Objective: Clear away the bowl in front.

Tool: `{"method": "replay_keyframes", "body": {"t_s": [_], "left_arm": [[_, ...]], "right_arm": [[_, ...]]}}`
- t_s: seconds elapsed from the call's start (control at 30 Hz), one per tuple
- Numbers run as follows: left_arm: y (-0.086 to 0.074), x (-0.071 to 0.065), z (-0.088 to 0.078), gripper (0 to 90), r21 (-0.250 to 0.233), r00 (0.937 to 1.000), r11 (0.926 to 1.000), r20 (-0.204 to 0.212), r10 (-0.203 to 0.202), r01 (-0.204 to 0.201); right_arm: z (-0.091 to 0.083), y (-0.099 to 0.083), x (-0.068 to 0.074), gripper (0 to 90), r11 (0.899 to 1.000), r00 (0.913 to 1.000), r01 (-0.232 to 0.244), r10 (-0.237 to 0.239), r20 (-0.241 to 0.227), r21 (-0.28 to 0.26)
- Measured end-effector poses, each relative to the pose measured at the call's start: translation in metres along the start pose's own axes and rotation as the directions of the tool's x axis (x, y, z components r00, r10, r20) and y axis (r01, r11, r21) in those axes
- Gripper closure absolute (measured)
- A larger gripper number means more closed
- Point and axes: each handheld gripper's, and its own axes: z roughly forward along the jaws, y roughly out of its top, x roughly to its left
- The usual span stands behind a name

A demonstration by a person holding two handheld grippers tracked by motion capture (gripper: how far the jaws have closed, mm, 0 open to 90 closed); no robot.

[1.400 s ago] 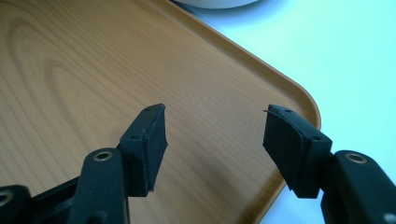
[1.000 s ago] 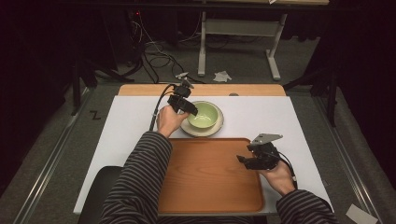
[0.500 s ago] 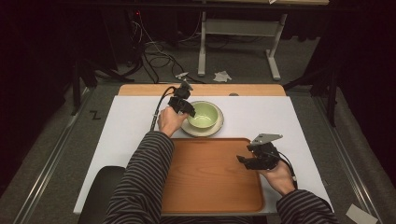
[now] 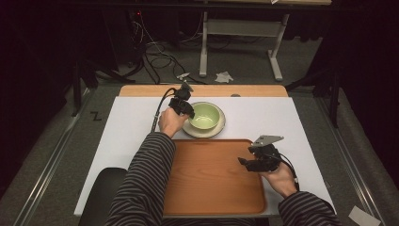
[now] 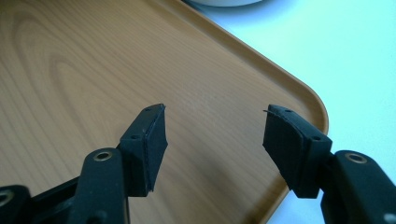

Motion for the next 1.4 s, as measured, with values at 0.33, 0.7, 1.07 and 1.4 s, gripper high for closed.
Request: {"method": "replay_keyframes", "body": {"t_s": [0.33, 0.7, 1.07, 1.4], "left_arm": [[0.002, -0.001, 0.000, 84.5, -0.002, 0.9993, 0.9996, 0.027, -0.027, 0.027], [0.004, -0.003, -0.005, 83.7, -0.022, 0.9979, 0.9990, 0.054, -0.037, 0.038], [0.011, -0.008, -0.021, 83.8, -0.052, 0.9929, 0.9964, 0.102, -0.062, 0.067], [0.011, -0.011, -0.035, 83.6, -0.046, 0.9890, 0.9974, 0.140, -0.048, 0.055]], "right_arm": [[0.000, 0.000, 0.000, 40.6, 1.000, 1.0000, 0.000, 0.000, -0.001, -0.001], [0.001, 0.000, 0.000, 40.7, 1.000, 1.0000, 0.006, -0.006, -0.002, 0.004], [0.001, 0.000, 0.000, 40.6, 1.000, 1.0000, 0.001, -0.001, -0.006, 0.006], [0.002, 0.000, 0.000, 40.6, 1.000, 1.0000, 0.004, -0.004, -0.005, 0.008]]}}
